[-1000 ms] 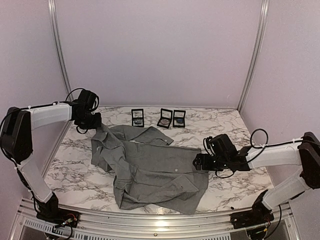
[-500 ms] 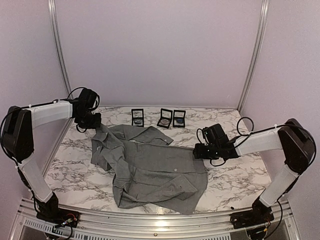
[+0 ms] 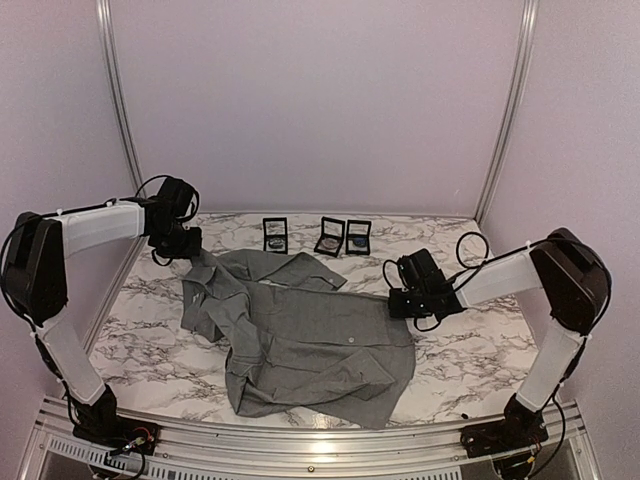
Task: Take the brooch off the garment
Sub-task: Pick up the flattened clothing from the center of the board.
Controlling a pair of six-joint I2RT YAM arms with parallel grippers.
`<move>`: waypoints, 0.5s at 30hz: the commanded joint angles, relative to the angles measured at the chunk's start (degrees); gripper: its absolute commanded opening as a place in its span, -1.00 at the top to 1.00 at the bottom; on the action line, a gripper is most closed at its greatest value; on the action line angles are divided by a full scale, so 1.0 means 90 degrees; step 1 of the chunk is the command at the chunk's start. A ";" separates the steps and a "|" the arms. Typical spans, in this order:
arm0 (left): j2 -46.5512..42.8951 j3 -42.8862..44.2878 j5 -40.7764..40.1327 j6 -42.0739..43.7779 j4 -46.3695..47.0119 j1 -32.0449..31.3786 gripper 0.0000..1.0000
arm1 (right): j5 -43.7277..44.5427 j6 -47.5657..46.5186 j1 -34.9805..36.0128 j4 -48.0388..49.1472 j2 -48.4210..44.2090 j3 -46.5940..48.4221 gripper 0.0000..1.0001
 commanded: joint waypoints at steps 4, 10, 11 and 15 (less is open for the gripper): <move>-0.0486 0.0022 -0.0157 0.0100 -0.0351 0.0033 1.00 | 0.0146 0.0079 0.0026 -0.0076 -0.0166 0.0152 1.00; -0.1170 -0.0151 -0.0606 0.0334 -0.0638 0.0033 1.00 | 0.0541 -0.0049 -0.0038 -0.0741 -0.0868 0.0234 1.00; -0.1264 -0.0180 -0.0655 0.0373 -0.0683 0.0033 1.00 | 0.0630 -0.0099 -0.0057 -0.0837 -0.0936 0.0271 1.00; -0.1357 -0.0185 -0.0871 0.0585 -0.0792 0.0038 1.00 | 0.1005 -0.0383 -0.0216 -0.1074 -0.1074 0.0435 1.00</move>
